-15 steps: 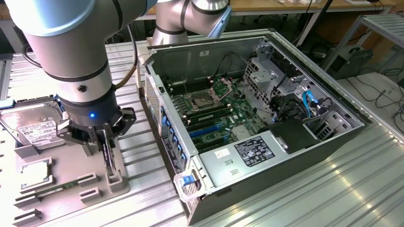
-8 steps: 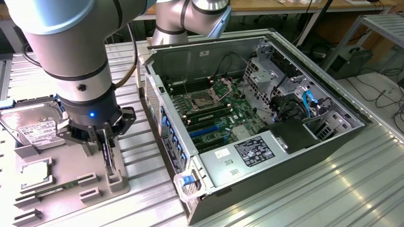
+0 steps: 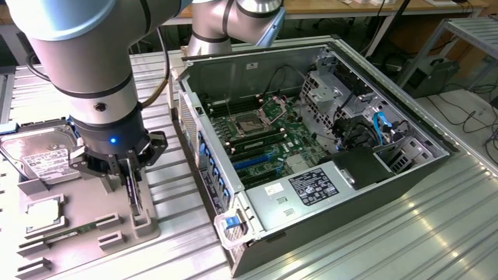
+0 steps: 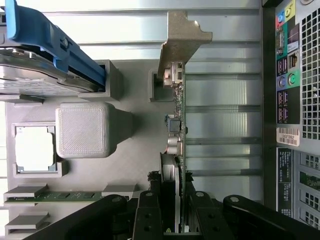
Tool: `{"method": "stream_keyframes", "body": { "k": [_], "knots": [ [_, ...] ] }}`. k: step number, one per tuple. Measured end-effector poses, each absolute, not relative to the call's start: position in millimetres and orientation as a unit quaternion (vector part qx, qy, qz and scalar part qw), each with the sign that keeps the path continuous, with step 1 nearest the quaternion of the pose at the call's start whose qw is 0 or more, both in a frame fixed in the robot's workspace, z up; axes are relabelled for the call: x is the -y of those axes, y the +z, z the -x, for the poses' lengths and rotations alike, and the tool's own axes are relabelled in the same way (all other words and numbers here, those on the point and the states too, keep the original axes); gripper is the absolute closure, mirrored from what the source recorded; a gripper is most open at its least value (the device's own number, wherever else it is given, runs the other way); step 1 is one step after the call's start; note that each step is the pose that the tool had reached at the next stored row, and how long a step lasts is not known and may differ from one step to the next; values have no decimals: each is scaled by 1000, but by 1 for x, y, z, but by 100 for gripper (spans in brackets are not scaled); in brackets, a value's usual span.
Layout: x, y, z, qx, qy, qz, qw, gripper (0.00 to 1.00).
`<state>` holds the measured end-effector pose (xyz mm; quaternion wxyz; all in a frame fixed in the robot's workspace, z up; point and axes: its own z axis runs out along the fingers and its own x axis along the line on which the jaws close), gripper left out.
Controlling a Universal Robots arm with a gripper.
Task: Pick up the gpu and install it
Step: 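Pick up the gpu and move the gpu toward the slot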
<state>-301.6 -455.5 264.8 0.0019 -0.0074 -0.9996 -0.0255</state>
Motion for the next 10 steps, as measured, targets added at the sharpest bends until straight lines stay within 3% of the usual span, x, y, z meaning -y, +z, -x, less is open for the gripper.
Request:
{"method": "stream_keyframes", "body": {
  "k": [10],
  "knots": [
    [455,267,302,1000,-26,7,2,73]
  ]
}}
